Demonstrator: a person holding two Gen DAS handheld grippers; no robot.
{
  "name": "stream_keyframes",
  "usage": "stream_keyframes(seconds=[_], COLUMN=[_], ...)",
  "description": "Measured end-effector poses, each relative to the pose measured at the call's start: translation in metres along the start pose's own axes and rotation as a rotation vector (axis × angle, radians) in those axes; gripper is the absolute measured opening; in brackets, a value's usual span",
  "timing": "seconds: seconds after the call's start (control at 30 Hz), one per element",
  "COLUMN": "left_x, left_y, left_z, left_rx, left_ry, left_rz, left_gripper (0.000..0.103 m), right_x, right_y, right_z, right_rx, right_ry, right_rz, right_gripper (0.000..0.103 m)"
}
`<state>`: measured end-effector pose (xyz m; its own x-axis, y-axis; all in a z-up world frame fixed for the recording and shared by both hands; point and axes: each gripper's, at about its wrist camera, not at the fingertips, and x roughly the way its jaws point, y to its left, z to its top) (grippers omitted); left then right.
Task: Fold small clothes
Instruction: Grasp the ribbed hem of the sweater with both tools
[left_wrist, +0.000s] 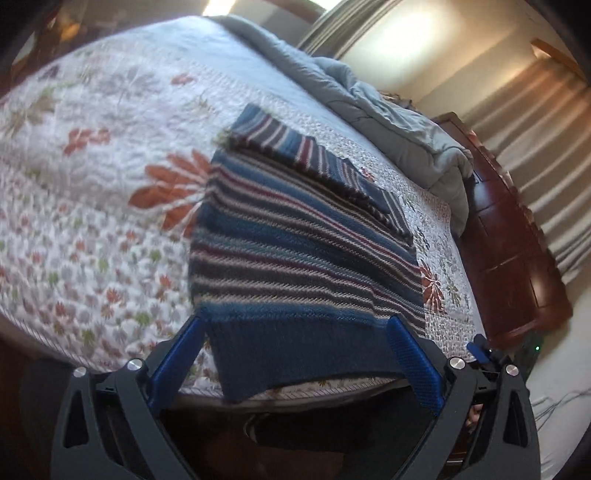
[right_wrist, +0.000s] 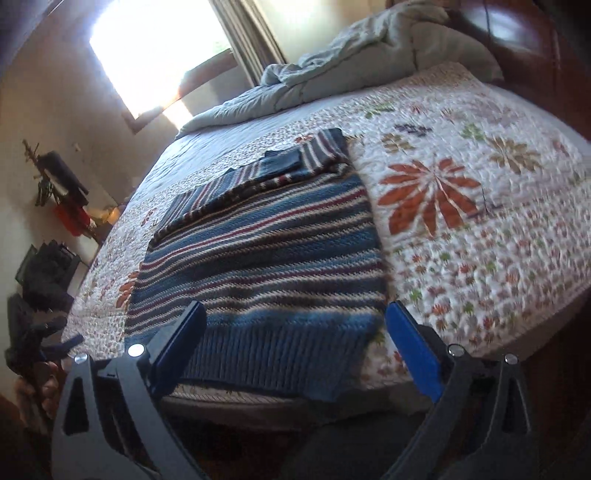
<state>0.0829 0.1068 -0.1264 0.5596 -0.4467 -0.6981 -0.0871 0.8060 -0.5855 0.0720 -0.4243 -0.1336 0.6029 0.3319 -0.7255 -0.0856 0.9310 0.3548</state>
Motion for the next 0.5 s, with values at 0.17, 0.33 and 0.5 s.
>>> stream_keyframes(seconds=[0.17,0.33,0.5], left_x=[0.028,0.061,0.074], left_y=[0.027,0.060,0.068], left_z=[-0.004,-0.015,-0.026], left_rx=[-0.122,-0.328,-0.379], left_ry=[0.130,0.230,0.273], left_rz=[-0.105,-0.179,-0.222], left_gripper=[0.099,0.099,0.099], right_x=[0.012,0.035,0.047], right_y=[-0.028,-0.057,-0.079], right_z=[-0.006,-0.015,-0.026], right_rx=[0.109,0.265,0.398], right_ry=[0.076,0.204,0.285], right_rz=[0.054,0.126,0.218], right_gripper=[0.097,0.097,0.097])
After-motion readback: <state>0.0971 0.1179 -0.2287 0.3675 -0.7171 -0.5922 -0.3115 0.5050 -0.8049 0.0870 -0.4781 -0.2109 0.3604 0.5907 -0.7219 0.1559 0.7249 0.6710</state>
